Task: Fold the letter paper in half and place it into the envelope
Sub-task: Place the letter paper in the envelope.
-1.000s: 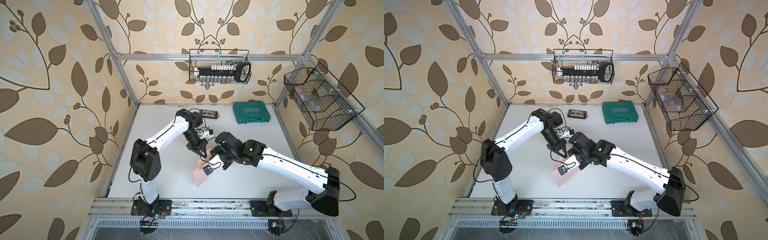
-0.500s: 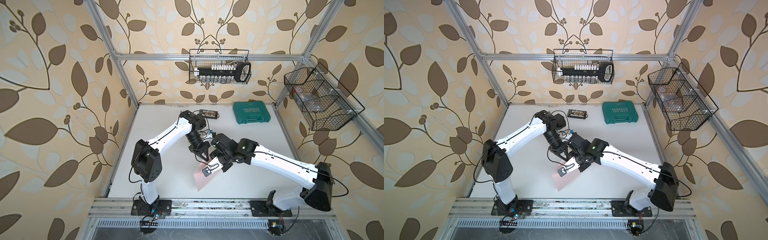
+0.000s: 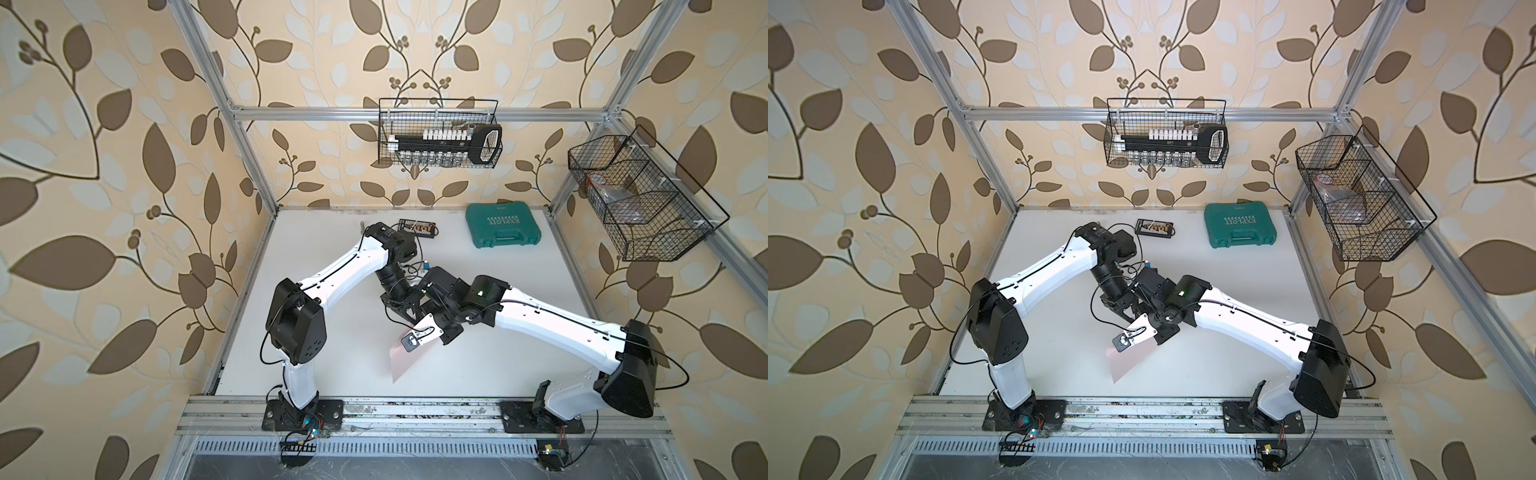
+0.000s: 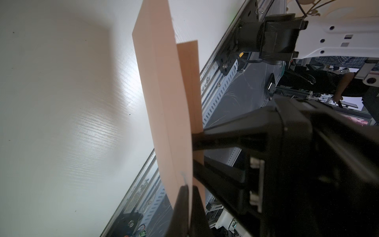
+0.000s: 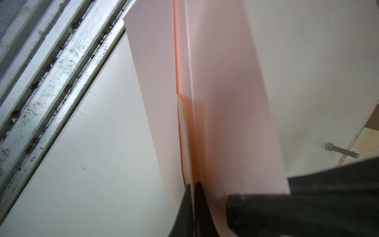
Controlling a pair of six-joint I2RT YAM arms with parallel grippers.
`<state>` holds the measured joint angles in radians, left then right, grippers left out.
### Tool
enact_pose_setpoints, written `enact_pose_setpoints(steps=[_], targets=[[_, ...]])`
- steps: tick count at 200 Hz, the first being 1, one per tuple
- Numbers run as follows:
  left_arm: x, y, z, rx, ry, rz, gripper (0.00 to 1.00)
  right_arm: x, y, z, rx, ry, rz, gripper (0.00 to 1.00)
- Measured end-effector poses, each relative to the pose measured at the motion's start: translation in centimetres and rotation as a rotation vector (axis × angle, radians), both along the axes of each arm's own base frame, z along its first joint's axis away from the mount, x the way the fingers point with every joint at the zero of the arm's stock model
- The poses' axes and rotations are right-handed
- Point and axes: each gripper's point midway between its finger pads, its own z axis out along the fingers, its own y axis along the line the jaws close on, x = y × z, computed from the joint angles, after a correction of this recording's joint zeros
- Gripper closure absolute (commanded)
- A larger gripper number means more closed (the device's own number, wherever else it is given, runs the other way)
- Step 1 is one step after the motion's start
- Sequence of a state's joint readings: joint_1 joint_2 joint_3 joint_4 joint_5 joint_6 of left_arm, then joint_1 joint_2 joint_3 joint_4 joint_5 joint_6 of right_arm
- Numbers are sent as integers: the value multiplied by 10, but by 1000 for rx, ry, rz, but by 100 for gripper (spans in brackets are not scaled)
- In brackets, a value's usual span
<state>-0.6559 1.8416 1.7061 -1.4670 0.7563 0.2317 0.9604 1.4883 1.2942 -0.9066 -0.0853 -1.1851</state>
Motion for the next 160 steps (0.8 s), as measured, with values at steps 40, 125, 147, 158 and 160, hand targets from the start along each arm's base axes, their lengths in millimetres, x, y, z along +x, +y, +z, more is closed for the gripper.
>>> enact_pose_setpoints(steps=[40, 125, 147, 158, 160], targets=[[0, 0, 0, 0, -1, 0, 100, -3, 2, 1, 16, 25, -18, 86], [0, 0, 0, 0, -1, 0, 100, -4, -5, 23, 64, 61, -58, 86], [0, 0, 0, 0, -1, 0, 100, -6, -7, 23, 58, 78, -64, 92], [0, 0, 0, 0, 0, 0, 100, -9, -8, 22, 54, 92, -62, 93], [0, 0, 0, 0, 0, 0, 100, -9, -8, 22, 53, 94, -62, 93]])
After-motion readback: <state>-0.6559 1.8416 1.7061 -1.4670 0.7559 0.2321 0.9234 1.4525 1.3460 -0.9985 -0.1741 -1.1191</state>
